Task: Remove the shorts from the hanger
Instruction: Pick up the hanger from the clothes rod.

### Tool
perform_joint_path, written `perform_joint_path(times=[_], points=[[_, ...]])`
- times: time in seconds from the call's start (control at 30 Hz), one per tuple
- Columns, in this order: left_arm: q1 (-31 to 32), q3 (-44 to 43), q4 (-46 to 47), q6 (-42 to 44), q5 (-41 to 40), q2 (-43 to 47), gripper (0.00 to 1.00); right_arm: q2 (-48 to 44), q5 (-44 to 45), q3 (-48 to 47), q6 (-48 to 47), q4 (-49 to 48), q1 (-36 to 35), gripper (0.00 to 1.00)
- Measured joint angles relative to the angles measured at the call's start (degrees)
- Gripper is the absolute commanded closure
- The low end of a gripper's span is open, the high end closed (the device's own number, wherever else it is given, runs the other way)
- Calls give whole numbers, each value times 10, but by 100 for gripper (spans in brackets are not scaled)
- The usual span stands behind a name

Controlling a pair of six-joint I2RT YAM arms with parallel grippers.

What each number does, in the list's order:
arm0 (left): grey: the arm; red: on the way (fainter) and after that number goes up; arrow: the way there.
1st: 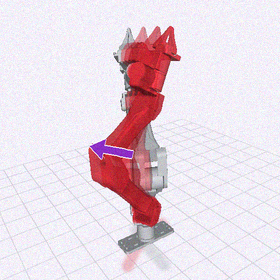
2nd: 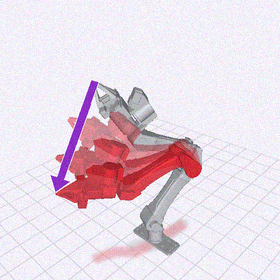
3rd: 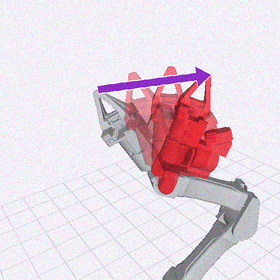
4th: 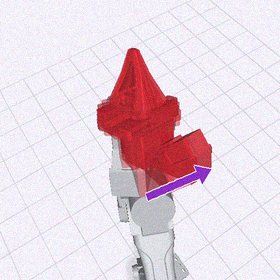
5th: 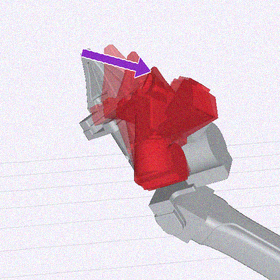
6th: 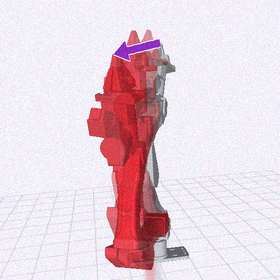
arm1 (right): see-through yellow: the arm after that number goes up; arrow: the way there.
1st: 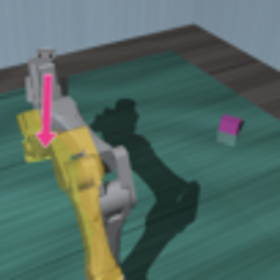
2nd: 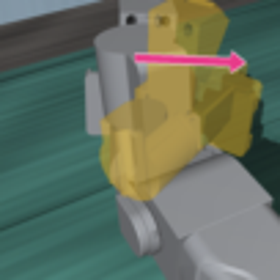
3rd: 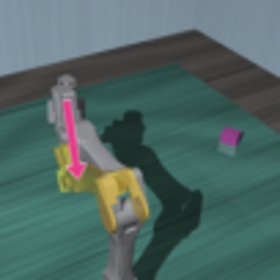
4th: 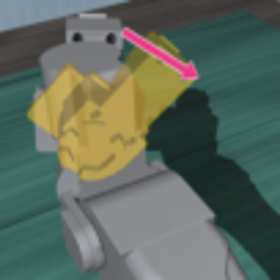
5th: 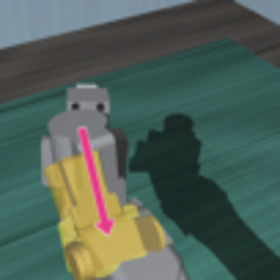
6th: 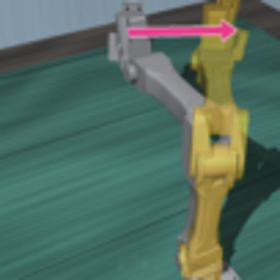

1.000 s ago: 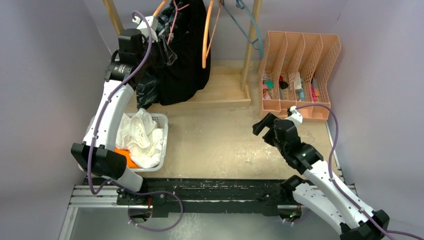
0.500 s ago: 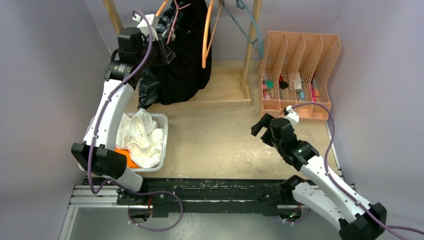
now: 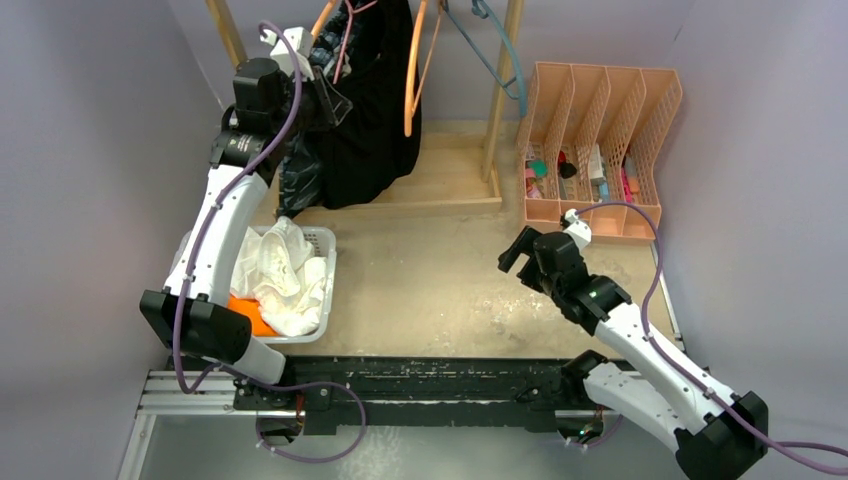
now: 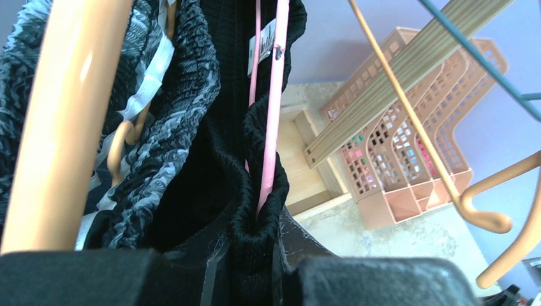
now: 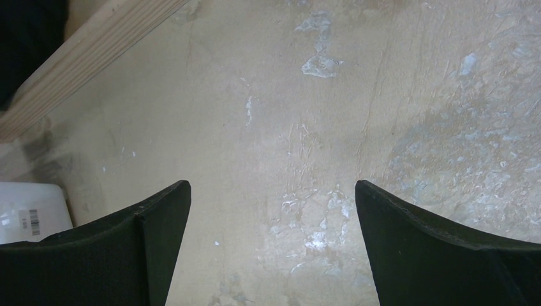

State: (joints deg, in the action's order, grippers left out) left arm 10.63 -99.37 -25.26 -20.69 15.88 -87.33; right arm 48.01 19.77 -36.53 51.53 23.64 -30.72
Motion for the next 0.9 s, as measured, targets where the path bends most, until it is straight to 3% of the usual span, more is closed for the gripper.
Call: perform_joint_path(times=[0.47,0.9], points=[[0,2,48,-27,37,9,100,16,-5,0,0,-4,0,1],[0,97,29,-27,43,145,100,7,-22,0,-17,-16,0,1]])
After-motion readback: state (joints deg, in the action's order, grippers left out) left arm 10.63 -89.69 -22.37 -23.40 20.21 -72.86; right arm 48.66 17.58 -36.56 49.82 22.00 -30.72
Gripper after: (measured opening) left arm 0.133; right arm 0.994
